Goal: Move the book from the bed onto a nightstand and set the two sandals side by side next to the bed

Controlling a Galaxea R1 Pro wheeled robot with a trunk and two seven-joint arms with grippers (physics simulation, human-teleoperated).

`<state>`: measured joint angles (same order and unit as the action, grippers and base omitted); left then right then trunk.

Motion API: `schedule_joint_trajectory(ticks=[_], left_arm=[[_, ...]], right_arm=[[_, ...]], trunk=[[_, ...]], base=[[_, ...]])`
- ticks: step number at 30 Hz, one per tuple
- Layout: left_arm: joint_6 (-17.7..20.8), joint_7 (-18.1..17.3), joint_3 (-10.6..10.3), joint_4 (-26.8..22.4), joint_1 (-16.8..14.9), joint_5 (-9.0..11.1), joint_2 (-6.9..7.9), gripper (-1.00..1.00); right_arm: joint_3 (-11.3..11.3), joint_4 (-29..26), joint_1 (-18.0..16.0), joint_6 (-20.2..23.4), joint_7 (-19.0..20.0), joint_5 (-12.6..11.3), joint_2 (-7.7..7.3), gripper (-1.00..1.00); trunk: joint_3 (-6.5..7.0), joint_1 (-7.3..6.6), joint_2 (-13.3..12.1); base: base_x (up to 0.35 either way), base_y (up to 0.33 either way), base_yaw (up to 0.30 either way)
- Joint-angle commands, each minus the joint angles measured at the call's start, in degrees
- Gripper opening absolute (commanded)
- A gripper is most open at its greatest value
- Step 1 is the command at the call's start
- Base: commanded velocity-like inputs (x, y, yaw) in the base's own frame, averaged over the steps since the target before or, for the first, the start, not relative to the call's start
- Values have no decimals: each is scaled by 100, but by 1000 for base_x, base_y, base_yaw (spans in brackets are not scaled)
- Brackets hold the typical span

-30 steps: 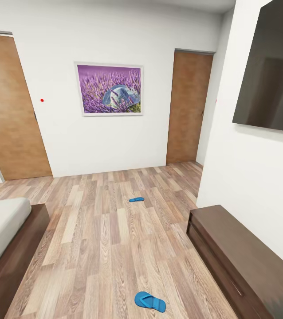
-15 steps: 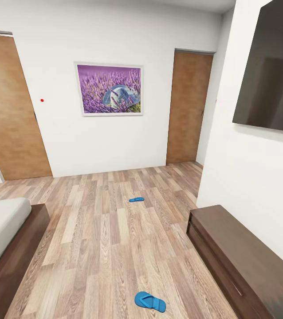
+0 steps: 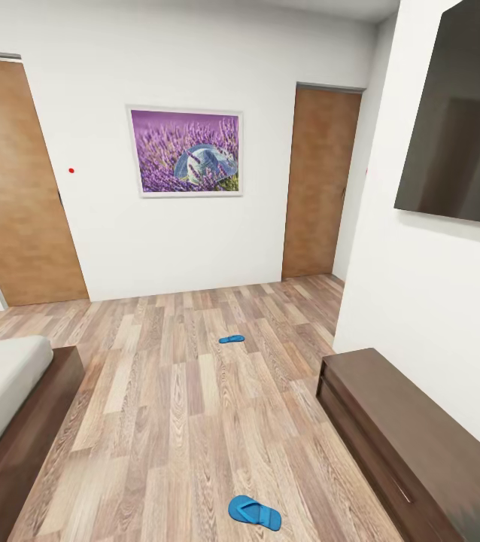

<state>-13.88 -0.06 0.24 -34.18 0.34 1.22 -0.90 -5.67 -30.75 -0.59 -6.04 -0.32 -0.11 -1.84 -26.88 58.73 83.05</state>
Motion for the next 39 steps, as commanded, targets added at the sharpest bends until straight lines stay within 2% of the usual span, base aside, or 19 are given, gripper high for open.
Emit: schedule_joint_trajectory(ticks=[1, 4, 8, 26, 39], left_arm=[[-72, 1, 2, 19, 1, 27, -1, 100], [-237, -1, -2, 153, 1, 62, 1, 100], [-305, -2, 2, 281, 1, 84, 8, 100], [-317, -2, -6, 316, 1, 89, 2, 100], [-320, -2, -15, 316, 1, 89, 2, 100]], right_arm=[[-23, 11, -2, -165, -3, -2, 1, 100], [-66, 201, -2, -725, -3, -5, 0, 100], [-94, 573, -2, -994, -3, -6, 0, 100], [-100, 693, -2, -1066, -3, -6, 0, 100], [-100, 693, -2, -1066, -5, -6, 0, 100]], trunk=[[-5, 0, 3], [-5, 0, 3], [-5, 0, 3], [-5, 0, 3], [-5, 0, 3]], base=[[0, 0, 0], [0, 0, 0], [0, 0, 0], [0, 0, 9], [0, 0, 248]])
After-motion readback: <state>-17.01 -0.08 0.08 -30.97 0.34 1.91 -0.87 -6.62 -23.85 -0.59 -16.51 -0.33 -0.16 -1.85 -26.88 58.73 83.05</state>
